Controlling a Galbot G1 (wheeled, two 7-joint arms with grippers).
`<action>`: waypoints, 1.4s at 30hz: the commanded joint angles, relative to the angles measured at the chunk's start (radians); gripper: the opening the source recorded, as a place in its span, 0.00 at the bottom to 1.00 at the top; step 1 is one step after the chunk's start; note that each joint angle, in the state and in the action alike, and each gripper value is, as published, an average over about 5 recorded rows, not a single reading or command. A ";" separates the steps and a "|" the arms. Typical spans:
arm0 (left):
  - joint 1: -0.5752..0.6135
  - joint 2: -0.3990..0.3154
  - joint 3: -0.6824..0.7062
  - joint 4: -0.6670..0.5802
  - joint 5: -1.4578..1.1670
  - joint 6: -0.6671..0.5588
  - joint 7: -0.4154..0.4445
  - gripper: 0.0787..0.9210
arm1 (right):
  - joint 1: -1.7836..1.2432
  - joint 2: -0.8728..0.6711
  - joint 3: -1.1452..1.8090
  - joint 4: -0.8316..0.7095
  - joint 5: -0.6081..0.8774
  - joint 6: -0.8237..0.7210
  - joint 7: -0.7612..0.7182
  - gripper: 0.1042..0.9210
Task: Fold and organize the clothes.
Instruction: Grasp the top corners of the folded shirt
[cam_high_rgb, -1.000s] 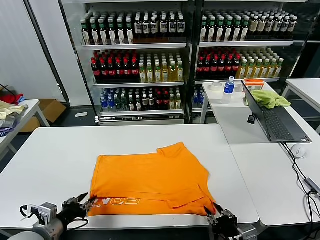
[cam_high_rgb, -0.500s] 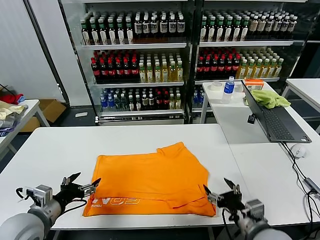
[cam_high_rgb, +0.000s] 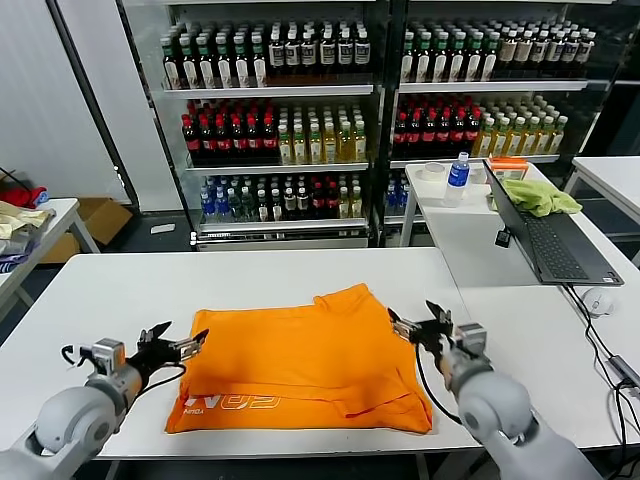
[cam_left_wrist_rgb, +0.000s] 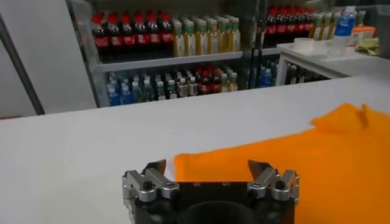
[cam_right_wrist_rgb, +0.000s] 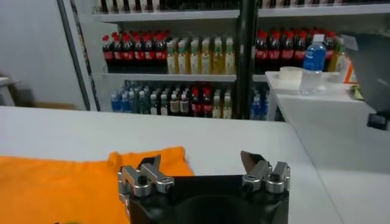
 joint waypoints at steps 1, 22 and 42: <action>-0.324 -0.056 0.230 0.258 -0.017 -0.005 0.001 0.88 | 0.293 0.149 -0.121 -0.336 -0.005 -0.025 -0.002 0.88; -0.371 -0.099 0.262 0.357 -0.019 0.047 0.021 0.88 | 0.346 0.331 -0.129 -0.593 -0.098 0.010 -0.026 0.88; -0.360 -0.113 0.247 0.369 -0.004 0.052 0.015 0.88 | 0.341 0.337 -0.125 -0.609 -0.070 -0.010 -0.011 0.88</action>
